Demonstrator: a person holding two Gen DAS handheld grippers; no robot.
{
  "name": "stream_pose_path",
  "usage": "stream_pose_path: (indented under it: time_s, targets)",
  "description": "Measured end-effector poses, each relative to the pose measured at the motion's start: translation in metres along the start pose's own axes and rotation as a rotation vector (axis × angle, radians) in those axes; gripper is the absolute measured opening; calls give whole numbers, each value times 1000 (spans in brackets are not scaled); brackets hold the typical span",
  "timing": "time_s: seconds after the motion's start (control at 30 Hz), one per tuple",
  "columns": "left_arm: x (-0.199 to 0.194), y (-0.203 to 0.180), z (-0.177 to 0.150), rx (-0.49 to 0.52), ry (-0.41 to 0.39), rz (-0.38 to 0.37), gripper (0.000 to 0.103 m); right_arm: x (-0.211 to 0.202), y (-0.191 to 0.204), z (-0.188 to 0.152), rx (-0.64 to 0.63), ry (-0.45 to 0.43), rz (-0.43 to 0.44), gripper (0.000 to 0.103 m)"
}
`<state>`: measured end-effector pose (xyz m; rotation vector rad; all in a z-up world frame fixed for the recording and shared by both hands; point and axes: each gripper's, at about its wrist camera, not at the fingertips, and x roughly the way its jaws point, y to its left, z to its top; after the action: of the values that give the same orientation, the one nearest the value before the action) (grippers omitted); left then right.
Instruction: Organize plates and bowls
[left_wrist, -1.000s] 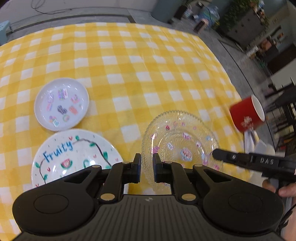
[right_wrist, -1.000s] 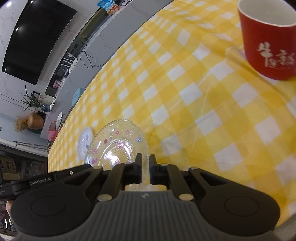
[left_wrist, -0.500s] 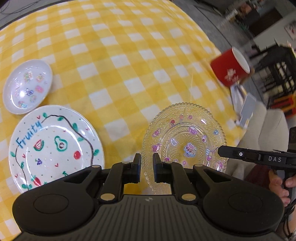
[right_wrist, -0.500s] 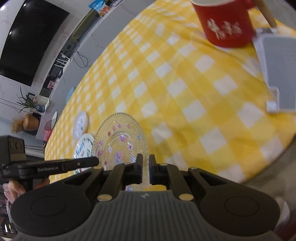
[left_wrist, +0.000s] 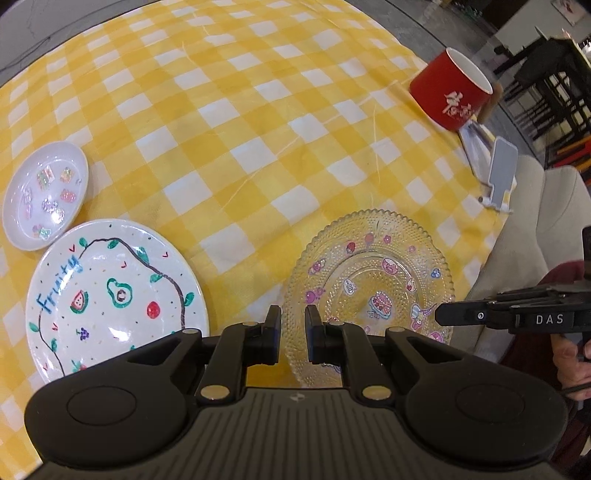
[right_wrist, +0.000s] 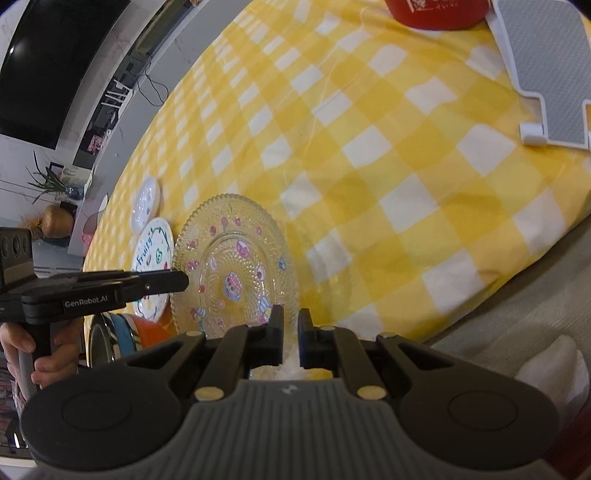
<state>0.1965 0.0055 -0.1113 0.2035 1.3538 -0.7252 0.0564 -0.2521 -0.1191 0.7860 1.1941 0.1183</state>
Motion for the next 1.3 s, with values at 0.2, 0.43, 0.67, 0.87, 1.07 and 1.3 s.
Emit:
stream_pose_path:
  time_s: [0.2,0.43,0.67,0.87,1.07,1.3]
  targets:
    - [7,-2,0,12,15,33,14,16,2,-2,5,34,-28,7]
    - [16,0,0,11,47,64,17,21,6,-1,-8,37,-24,7]
    - [18,-3,1,13,43,92,18,22,7,-1,-35,34,-28,8]
    - [21,-12,2,48,32,131,21,22,16,-6,-106,25,-55,9]
    - [23,-17,2,69,28,157,23,23,23,-11,-159,12,-79,13]
    - [24,-29,1,116,0,191,48,20,25,-13,-166,-1,-72,33]
